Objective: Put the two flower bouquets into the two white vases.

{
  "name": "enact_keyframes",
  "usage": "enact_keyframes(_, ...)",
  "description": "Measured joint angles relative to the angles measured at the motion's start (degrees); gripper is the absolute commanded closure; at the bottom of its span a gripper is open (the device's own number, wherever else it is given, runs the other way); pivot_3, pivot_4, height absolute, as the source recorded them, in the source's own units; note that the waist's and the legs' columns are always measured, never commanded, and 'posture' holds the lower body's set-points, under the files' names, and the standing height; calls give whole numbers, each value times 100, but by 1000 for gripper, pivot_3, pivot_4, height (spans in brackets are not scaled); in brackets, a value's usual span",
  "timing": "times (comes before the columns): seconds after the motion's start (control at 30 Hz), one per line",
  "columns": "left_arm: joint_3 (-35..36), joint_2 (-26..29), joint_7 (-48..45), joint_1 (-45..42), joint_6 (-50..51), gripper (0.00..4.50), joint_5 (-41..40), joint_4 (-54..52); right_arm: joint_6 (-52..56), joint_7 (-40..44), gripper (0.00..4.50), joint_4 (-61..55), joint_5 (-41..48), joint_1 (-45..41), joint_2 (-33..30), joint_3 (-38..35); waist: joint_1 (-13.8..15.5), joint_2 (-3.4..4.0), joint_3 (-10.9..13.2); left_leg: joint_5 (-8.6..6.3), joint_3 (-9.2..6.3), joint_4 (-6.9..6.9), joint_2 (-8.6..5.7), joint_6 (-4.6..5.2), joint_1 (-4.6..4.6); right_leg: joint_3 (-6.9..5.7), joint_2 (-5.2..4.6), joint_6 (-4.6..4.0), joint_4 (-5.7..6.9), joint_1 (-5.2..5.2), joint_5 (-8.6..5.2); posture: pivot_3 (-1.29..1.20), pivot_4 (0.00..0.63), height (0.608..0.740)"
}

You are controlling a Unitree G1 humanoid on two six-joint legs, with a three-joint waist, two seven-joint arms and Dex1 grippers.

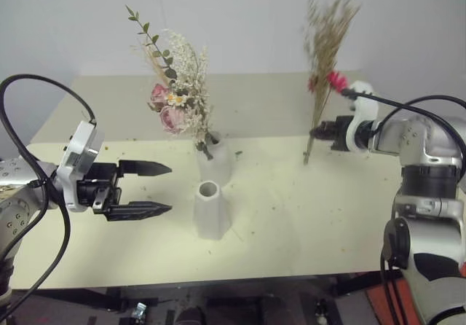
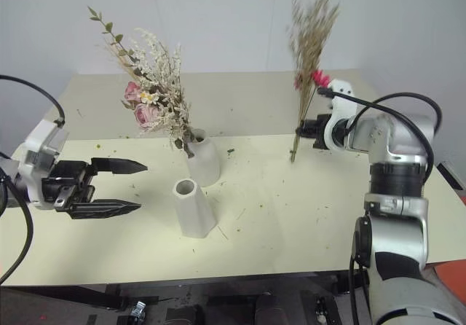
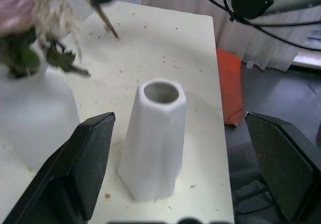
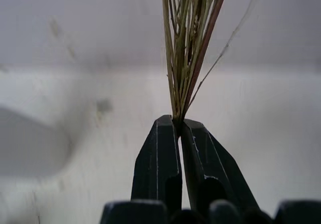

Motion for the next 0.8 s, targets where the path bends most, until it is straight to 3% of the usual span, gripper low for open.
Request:
enact_keyframes(0.13, 341, 50, -81, 285, -17, 0, -6, -28, -675, 469, 4498, -751, 733, 197, 246, -508, 9, 1, 0, 0, 0, 1, 1, 0, 4, -1, 0, 4, -1, 4, -3, 0, 150, 740)
enact_keyframes(0.3, 574, 94, -70, 622, -12, 0, -12, -148, -1107, 1234, 4498, -1289, 1571, 329, 440, -578, 1, 1, 0, 0, 1, 1, 3, 0, 10, 0, 1, 5, -1, 8, -3, 0, 150, 740)
enact_keyframes(0.6, 856, 119, 148, 847, 103, 0, -234, -485, -998, 2059, 4498, -1658, 2583, 339, 808, 449, 13, 1, 1, 0, 0, 1, 9, 0, 11, -1, 7, 1, -1, 8, -2, 0, 150, 740)
enact_keyframes(0.8, 865, 121, 226, 870, 118, 0, -267, -514, -1080, 2455, 4498, -1817, 2671, 458, 790, 1043, 25, 1, 0, 0, 0, 1, 9, 0, 13, -1, 8, 5, 0, 8, -4, 0, 150, 740)
